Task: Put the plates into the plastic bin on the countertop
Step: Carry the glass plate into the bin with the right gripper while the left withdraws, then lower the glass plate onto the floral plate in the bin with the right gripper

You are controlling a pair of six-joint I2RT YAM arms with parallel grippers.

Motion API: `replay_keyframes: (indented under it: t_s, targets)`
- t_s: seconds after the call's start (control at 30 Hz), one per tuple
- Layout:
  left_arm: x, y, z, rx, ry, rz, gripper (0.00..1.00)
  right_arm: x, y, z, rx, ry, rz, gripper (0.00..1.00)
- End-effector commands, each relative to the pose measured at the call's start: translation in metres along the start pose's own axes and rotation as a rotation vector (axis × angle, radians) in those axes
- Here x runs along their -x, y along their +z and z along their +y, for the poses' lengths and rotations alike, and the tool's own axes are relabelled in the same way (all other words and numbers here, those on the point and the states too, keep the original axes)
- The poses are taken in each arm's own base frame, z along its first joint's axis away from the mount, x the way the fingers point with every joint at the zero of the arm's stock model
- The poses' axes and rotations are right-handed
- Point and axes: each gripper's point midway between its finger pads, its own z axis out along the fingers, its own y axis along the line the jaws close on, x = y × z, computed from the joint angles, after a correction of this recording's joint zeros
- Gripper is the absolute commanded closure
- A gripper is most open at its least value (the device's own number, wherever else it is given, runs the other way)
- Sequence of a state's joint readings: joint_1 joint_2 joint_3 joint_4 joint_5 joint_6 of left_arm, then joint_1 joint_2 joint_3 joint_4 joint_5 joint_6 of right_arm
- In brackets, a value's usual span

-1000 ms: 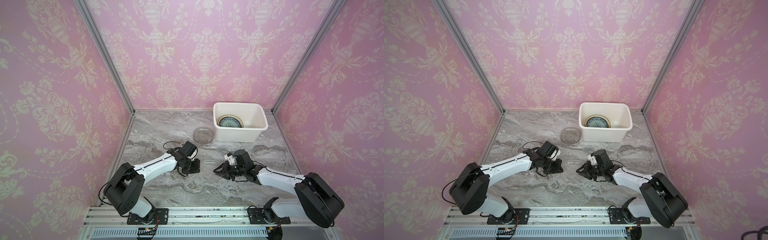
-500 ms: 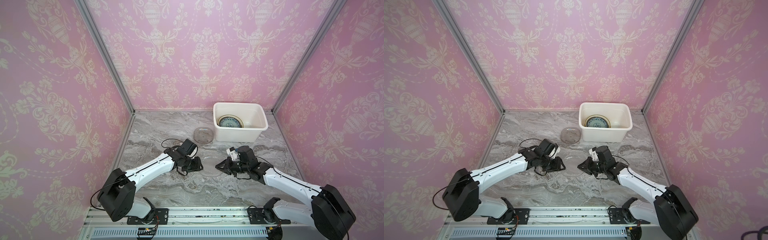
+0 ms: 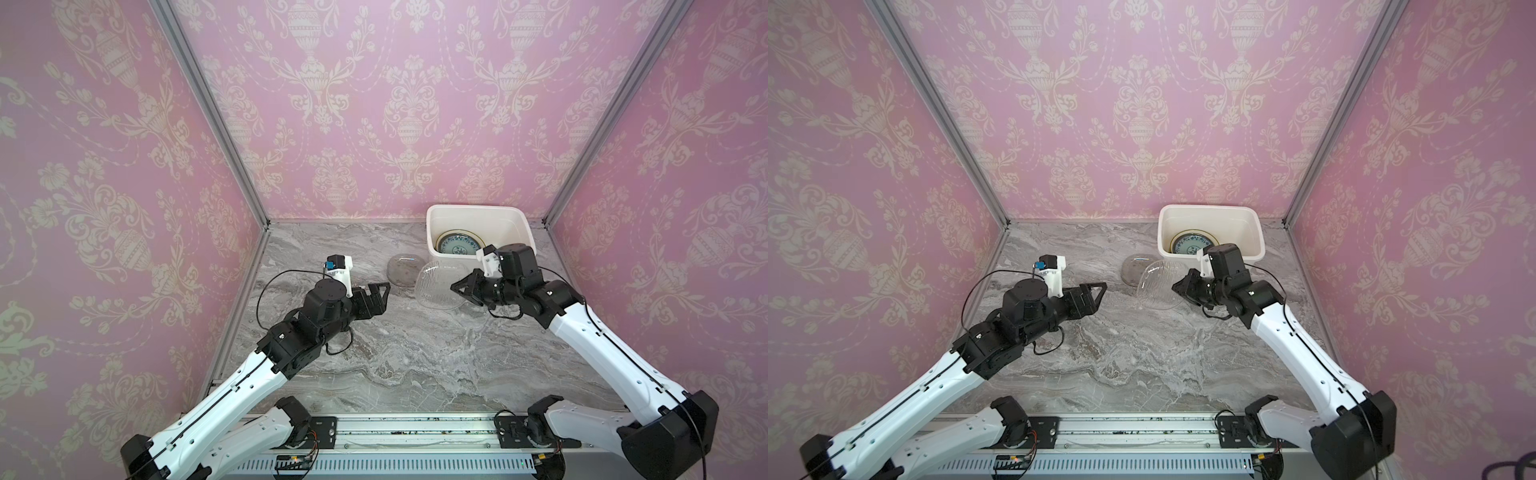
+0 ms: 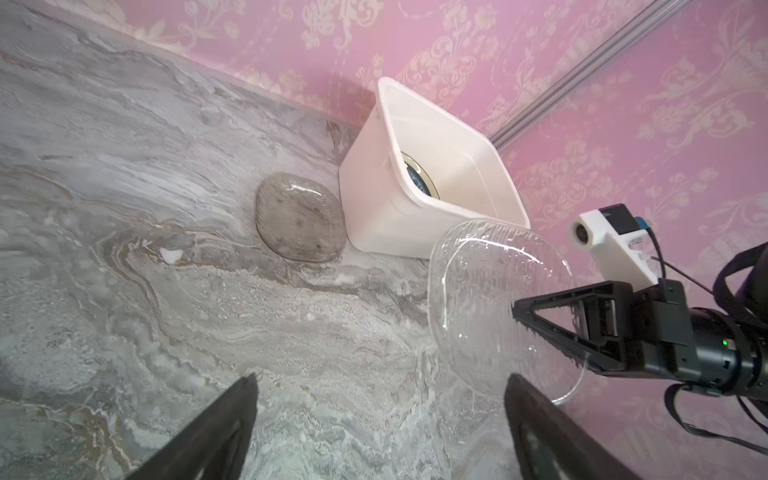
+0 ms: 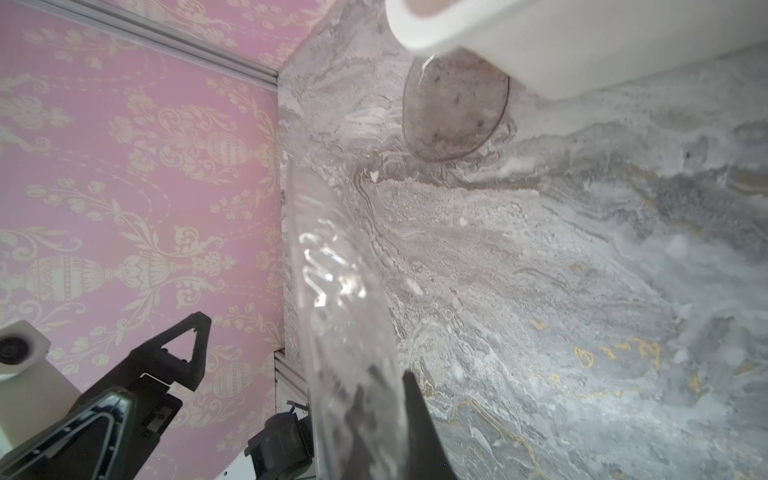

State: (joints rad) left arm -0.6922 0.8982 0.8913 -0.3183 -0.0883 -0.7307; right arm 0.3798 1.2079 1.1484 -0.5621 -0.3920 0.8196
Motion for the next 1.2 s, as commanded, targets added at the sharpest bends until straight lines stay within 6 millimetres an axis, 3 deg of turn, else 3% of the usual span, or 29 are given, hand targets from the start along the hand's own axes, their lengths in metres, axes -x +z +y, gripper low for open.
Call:
replay_keyframes:
  t_s: [0.0, 0.27, 0.43, 0.6, 0.8, 1.03, 1.17]
  targets:
    - [0.015, 0.013, 0.02, 0.124, 0.102, -0.062, 0.04, 0.03, -0.013, 0.004, -0.063, -0.069, -0.017, 0.98]
    - [0.0, 0.038, 0.032, 0.162, 0.169, 0.019, 0.02, 0.125, -0.008, 0.019, -0.043, -0.091, -0.015, 0.98]
    - [-0.005, 0.048, 0.039, 0.183, 0.258, 0.081, 0.02, 0.168, 0.01, 0.0, -0.077, -0.094, 0.029, 0.98]
    - [0.005, 0.056, 0.047, 0.215, 0.36, 0.126, 0.01, 0.203, 0.031, -0.033, -0.09, -0.046, 0.008, 0.99]
    - [0.01, 0.069, 0.06, 0.214, 0.3, 0.154, 0.01, 0.222, 0.062, -0.069, -0.109, -0.004, 0.005, 1.0]
    - [0.001, 0.078, 0.063, 0.205, 0.262, 0.19, 0.01, 0.22, 0.096, -0.109, -0.163, 0.02, 0.054, 1.0]
    - [-0.001, 0.085, 0.065, 0.211, 0.264, 0.202, 0.01, 0.223, 0.106, -0.123, -0.186, 0.027, 0.054, 1.0]
